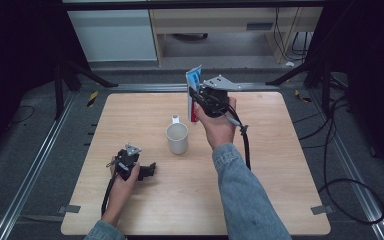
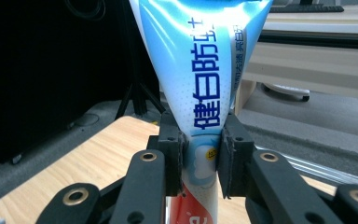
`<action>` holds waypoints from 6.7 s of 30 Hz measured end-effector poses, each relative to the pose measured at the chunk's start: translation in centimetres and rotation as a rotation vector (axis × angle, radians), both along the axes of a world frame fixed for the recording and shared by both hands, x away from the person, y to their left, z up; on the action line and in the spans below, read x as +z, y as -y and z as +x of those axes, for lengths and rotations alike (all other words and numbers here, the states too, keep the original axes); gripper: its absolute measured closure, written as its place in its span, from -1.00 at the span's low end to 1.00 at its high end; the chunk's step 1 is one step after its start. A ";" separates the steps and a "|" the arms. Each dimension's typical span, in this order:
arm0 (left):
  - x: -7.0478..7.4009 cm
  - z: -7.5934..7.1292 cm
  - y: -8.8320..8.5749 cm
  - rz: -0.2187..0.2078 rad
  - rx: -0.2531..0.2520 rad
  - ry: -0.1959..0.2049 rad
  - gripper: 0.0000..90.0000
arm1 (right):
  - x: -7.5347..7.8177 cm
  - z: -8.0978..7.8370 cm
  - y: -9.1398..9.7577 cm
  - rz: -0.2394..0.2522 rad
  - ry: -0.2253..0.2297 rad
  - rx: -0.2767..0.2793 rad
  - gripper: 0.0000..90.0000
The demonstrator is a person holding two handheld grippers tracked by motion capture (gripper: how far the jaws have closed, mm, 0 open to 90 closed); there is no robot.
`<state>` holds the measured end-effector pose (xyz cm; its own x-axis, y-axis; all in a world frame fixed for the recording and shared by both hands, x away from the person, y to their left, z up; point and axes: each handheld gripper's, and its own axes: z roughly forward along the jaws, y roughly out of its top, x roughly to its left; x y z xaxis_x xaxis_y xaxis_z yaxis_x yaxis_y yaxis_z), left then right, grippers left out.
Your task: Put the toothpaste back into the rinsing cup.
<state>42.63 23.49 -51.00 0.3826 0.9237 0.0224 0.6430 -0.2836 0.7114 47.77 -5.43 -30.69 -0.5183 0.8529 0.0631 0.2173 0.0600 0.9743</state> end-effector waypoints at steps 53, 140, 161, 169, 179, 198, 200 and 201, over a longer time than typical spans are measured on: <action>0.0 0.2 0.0 -0.002 -0.007 -0.001 -1.00 | -6.9 0.7 -4.5 -0.002 -0.068 0.062 0.64; 0.0 0.3 0.0 -0.002 -0.009 -0.001 -1.00 | -12.0 2.2 -3.0 0.172 -0.297 0.088 0.59; 0.0 0.3 0.0 -0.001 -0.010 -0.002 -1.00 | -11.6 2.1 -3.0 0.125 -0.272 0.078 0.45; 0.0 0.3 0.0 0.000 -0.010 -0.002 -1.00 | -11.5 2.1 -2.7 0.131 -0.278 0.076 0.37; 0.0 0.3 0.0 0.000 -0.011 -0.002 -1.00 | -11.4 2.0 -2.6 0.113 -0.278 0.082 0.29; 0.0 0.3 0.0 0.000 -0.013 -0.001 -1.00 | -10.5 1.5 -2.4 0.069 -0.295 0.078 0.01; 0.0 0.3 0.0 -0.001 -0.011 -0.001 -1.00 | -10.0 1.2 -2.4 0.054 -0.293 0.074 -0.06; 0.0 0.3 0.0 0.000 -0.012 -0.001 -1.00 | -9.8 1.1 -2.4 0.040 -0.290 0.072 -0.09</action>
<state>42.94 23.47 -51.00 0.3939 0.9189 0.0224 0.6401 -0.2917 0.7108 48.84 -3.08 -40.47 -0.5329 0.8085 0.2497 0.4832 0.0485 0.8742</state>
